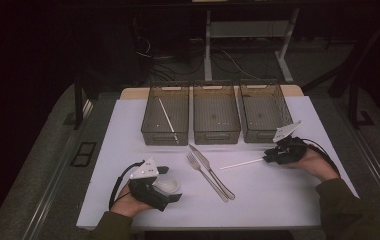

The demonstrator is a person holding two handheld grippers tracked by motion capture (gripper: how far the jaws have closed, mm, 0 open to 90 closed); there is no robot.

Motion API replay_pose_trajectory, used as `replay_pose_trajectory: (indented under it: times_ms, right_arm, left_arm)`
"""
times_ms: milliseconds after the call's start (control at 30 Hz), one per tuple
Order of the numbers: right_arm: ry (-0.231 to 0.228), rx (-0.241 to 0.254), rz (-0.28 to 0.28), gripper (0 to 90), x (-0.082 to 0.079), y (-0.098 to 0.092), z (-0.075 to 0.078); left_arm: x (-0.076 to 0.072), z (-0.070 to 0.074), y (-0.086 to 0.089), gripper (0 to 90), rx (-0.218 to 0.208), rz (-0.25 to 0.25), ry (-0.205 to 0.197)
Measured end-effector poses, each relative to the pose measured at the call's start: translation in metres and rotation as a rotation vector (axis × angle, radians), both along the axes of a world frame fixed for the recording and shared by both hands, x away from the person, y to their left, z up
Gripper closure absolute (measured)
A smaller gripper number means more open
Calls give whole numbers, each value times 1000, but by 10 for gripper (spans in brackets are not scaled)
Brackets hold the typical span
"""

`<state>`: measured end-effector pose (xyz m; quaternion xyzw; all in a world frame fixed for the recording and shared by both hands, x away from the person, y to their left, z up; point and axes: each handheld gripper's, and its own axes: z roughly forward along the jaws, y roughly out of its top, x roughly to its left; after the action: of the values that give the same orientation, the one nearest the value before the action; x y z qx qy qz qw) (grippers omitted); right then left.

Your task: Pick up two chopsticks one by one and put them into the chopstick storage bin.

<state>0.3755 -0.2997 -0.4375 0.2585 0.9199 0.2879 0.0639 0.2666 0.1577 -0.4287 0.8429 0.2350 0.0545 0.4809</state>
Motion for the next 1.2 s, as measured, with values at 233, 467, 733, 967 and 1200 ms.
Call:
replay_pose_trajectory:
  times_ms: [233,467,733,967,1200]
  right_arm:
    - [10,-11,37,753,-10,-2,2]
    - [16,-15,71,769,-21,-3,3]
    - [14,-22,102,789,-32,-4,3]
    - [12,-21,120,798,-42,-5,3]
    - [13,-21,145,803,-52,-4,2]
  left_arm:
    - [-1,0,-2,0,-1,-4,0]
    - [-1,0,-2,0,2,-7,1]
    - [-1,0,-2,0,0,-8,-1]
    - [-1,1,-2,0,2,-10,-4]
    - [-1,2,-1,0,1,-6,-7]
